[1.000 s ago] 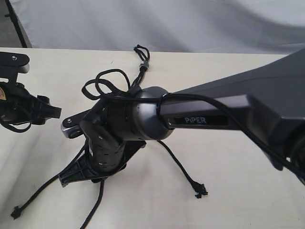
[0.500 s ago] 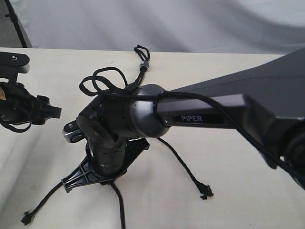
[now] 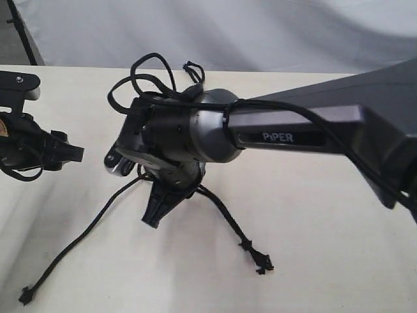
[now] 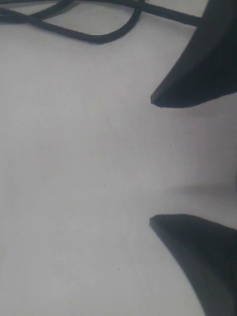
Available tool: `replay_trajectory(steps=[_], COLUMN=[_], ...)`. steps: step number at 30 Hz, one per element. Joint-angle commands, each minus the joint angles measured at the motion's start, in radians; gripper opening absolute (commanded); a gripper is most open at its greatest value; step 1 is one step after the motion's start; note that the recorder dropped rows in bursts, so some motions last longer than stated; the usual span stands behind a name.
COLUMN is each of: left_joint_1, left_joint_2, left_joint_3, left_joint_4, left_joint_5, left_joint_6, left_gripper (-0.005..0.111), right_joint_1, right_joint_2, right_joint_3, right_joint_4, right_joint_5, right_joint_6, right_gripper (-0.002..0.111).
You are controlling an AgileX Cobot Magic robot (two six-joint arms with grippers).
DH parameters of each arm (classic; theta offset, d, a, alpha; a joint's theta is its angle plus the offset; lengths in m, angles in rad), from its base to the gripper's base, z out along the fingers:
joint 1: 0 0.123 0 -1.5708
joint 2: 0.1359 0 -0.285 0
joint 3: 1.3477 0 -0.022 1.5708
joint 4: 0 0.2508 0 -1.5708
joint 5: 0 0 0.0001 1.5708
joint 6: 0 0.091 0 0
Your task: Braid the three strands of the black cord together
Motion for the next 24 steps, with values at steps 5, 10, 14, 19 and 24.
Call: replay_trajectory(steps=[5, 10, 14, 19, 24], left_joint_1=[0.003, 0.003, 0.003, 0.003, 0.003], left_joint_2=[-0.007, -0.007, -0.007, -0.007, -0.007], left_joint_3=[0.007, 0.007, 0.007, 0.007, 0.007], left_joint_4=[-0.003, -0.003, -0.003, -0.003, -0.003], left_joint_5=[0.003, -0.001, -0.001, -0.005, -0.005], left_joint_6=[0.003, 0.003, 0.003, 0.003, 0.003], left_gripper=[0.06, 0.06, 0.06, 0.06, 0.06], right_joint_1=[-0.117, -0.114, -0.093, -0.023, -0.02], right_joint_2=[0.092, 0.095, 0.095, 0.093, 0.075], right_joint_3=[-0.004, -0.002, -0.002, -0.002, -0.002], right_joint_4=[-0.053, 0.109, 0.304, 0.561, 0.48], right_joint_5=[-0.037, -0.004, 0.06, 0.181, 0.183], right_joint_6=[-0.065, -0.088, -0.25, -0.54, -0.49], right_gripper=[-0.001, -0.001, -0.001, -0.001, -0.001])
